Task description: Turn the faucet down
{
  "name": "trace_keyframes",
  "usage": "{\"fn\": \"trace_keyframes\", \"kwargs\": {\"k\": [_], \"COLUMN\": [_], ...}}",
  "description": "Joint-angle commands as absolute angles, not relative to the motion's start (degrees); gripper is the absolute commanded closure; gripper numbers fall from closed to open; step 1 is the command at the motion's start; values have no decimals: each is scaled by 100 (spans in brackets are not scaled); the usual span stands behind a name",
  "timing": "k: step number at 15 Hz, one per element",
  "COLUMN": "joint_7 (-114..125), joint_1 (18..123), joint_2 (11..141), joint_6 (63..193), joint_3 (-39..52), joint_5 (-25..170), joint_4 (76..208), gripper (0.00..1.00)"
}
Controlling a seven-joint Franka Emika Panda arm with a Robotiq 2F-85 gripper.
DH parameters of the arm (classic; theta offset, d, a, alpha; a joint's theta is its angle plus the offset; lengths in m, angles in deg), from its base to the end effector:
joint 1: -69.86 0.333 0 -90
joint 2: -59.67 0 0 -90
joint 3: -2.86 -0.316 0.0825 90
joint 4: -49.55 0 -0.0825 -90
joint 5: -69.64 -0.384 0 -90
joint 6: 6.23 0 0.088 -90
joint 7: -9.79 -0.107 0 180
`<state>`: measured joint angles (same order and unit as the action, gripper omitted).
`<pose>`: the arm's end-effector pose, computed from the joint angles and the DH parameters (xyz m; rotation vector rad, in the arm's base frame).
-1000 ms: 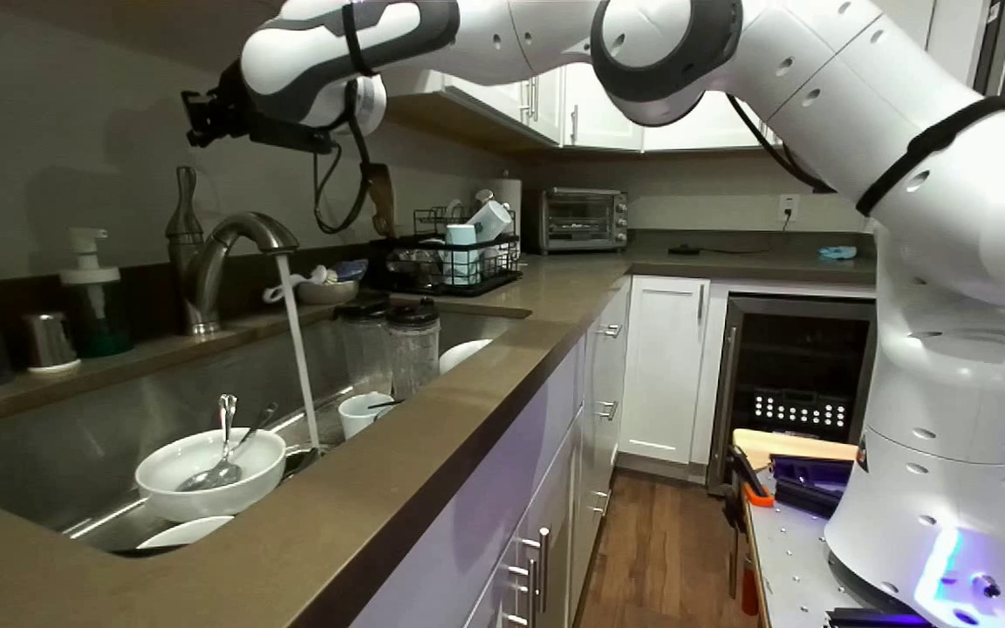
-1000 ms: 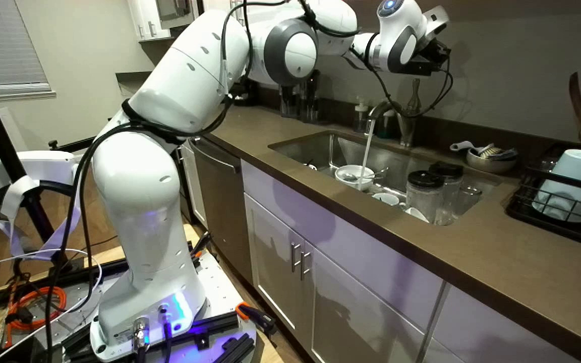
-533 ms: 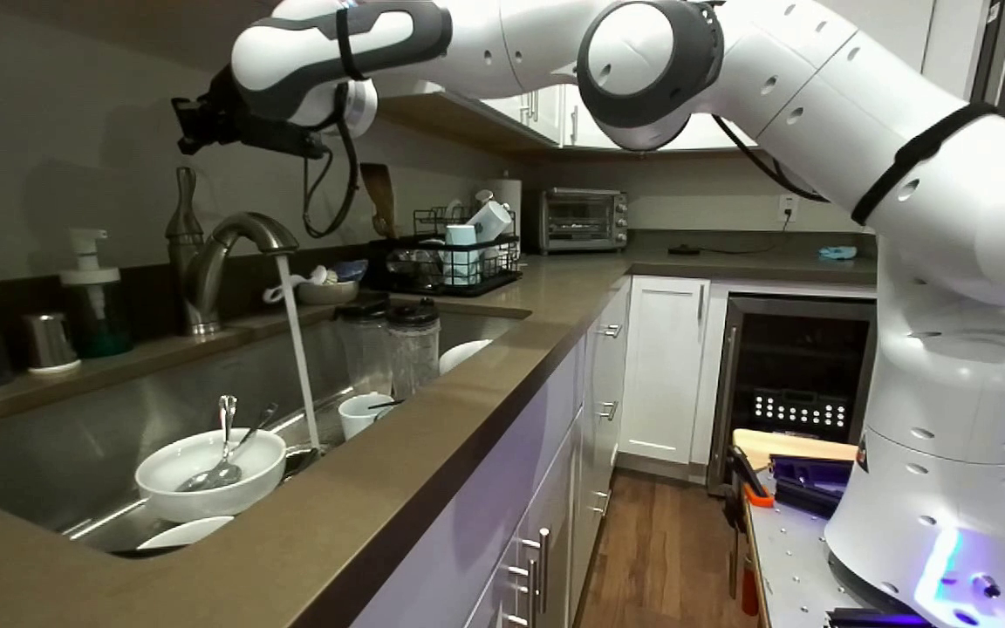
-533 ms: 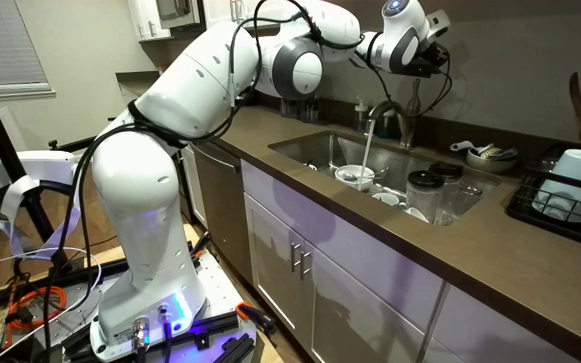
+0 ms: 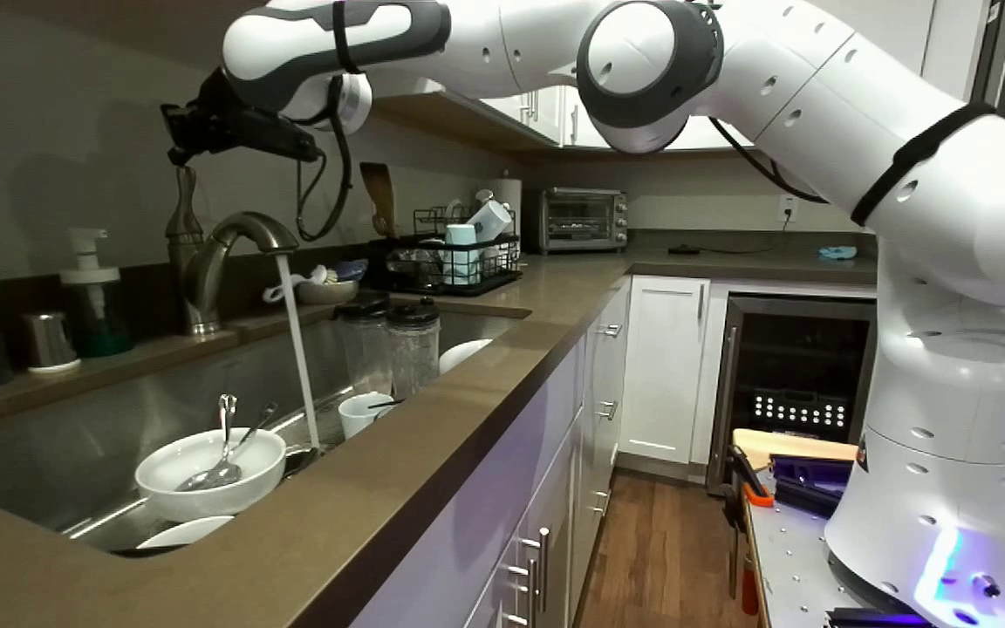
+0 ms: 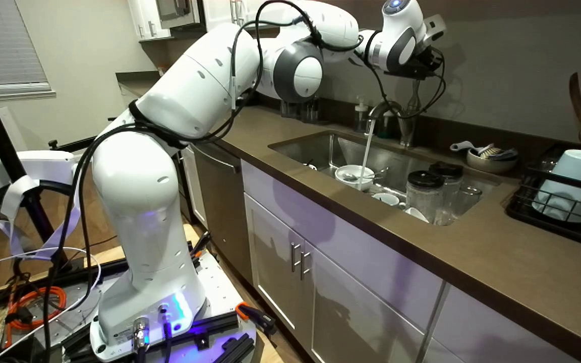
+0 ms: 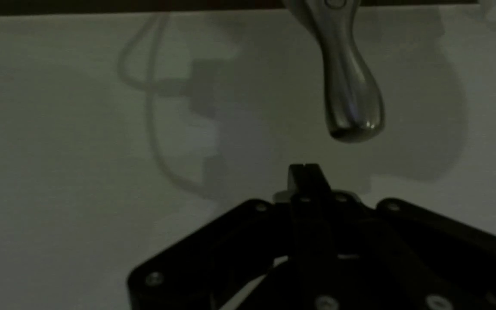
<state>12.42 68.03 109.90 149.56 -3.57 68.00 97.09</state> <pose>0.8241 0.0157 0.5213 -2.6619 -0.0244 -1.4809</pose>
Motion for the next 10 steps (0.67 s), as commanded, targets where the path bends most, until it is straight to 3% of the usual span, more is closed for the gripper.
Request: {"fn": "trace_keyframes", "kwargs": {"k": [1, 10], "joint_7": [1397, 1377], "joint_1": [6758, 6766], "joint_2": [11032, 10956], "joint_6": [14749, 14788], "joint_3": [-433, -414], "joint_5": [6788, 6802], "joint_4": [9572, 9787], "gripper": [98, 98]}}
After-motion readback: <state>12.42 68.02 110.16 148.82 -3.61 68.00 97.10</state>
